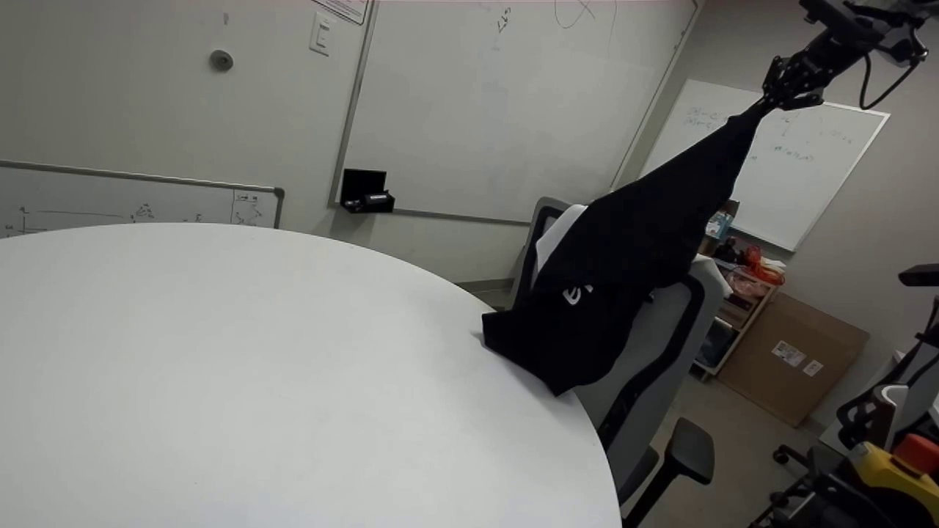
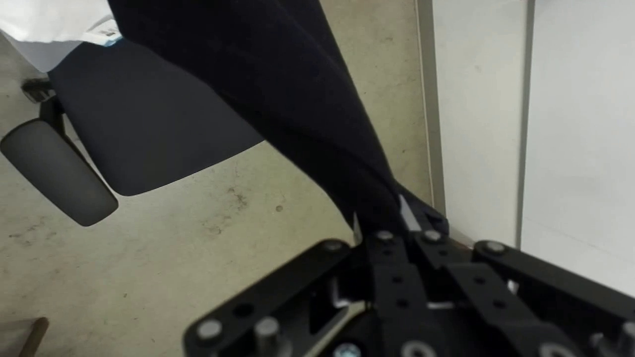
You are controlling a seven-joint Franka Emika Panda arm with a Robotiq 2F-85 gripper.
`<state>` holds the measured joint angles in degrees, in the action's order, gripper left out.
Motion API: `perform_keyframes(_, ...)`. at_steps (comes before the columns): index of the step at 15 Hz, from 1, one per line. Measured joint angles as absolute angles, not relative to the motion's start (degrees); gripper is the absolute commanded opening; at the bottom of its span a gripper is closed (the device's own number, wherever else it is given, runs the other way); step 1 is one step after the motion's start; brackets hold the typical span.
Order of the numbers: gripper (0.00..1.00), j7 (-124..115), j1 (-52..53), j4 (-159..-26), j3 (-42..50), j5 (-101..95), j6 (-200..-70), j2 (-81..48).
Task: Get the black cloth from the table and put it on the chair's backrest
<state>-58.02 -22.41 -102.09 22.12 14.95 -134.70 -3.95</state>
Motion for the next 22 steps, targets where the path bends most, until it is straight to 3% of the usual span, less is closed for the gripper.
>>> perform_keyframes(2,0.38,-59.19,-22.68,-100.97,22.61,14.95,-133.63,-5.54)
perform_keyframes(10,0.98,-61.43,-22.91,-95.63,23.02,14.95,-129.61,-8.99)
perform_keyframes(22,1.0,-62.04,-24.92,-88.52,24.82,14.19,-126.56,-10.78)
